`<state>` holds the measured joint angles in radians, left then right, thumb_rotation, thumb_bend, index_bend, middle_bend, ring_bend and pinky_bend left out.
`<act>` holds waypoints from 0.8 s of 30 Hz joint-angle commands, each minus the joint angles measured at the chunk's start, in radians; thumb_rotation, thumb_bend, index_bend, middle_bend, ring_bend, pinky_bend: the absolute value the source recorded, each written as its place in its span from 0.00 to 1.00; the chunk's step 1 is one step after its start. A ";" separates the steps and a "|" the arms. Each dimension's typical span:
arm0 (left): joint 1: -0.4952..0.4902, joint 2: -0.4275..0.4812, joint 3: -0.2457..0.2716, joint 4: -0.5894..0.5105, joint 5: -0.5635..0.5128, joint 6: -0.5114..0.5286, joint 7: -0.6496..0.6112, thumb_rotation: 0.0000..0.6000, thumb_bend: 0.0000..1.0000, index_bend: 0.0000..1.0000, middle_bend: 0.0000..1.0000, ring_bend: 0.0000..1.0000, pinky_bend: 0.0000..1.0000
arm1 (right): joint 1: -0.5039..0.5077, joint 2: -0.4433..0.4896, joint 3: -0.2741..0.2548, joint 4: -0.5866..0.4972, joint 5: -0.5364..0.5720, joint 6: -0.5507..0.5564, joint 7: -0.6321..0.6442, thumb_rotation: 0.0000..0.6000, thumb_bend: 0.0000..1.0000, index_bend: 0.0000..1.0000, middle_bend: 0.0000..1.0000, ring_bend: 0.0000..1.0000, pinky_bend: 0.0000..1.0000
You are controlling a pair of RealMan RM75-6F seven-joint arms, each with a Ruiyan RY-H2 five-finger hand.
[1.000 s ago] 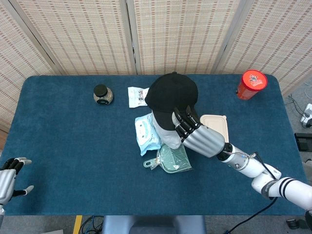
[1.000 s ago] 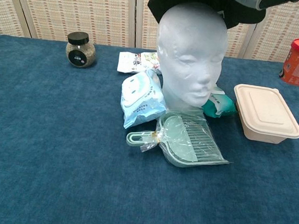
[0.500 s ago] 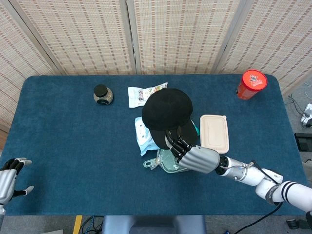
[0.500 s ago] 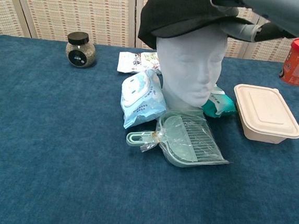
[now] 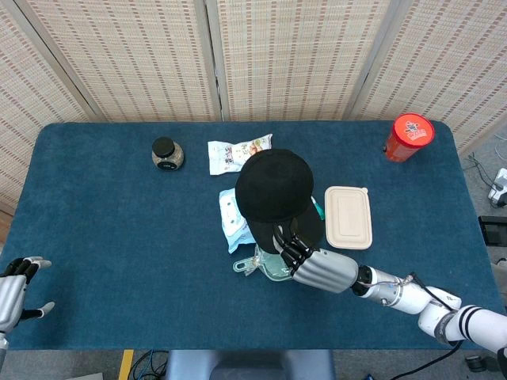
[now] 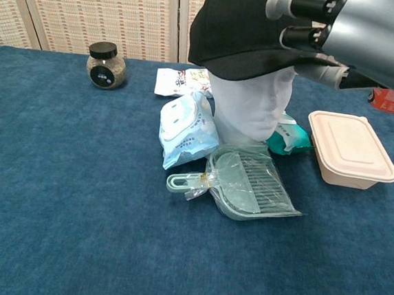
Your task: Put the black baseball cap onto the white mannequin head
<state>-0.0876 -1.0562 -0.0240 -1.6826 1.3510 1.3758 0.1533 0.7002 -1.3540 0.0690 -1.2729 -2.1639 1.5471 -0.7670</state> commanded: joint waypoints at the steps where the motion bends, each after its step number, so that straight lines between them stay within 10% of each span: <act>1: 0.000 0.000 0.001 0.001 -0.001 -0.002 0.000 1.00 0.02 0.28 0.23 0.16 0.41 | -0.021 -0.007 -0.002 0.006 0.028 -0.011 0.007 1.00 0.47 0.73 0.38 0.21 0.33; 17: 0.000 0.005 0.001 -0.005 -0.005 -0.004 0.003 1.00 0.02 0.28 0.24 0.16 0.41 | -0.085 -0.055 -0.037 0.009 0.047 0.006 0.040 1.00 0.37 0.03 0.36 0.21 0.33; 24: 0.000 0.005 0.003 -0.006 -0.002 -0.005 0.004 1.00 0.02 0.28 0.24 0.16 0.41 | -0.123 -0.044 -0.038 -0.048 0.082 -0.009 0.024 1.00 0.23 0.00 0.34 0.21 0.33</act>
<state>-0.0879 -1.0507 -0.0207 -1.6888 1.3485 1.3704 0.1574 0.5853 -1.4019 0.0310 -1.3120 -2.0899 1.5436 -0.7379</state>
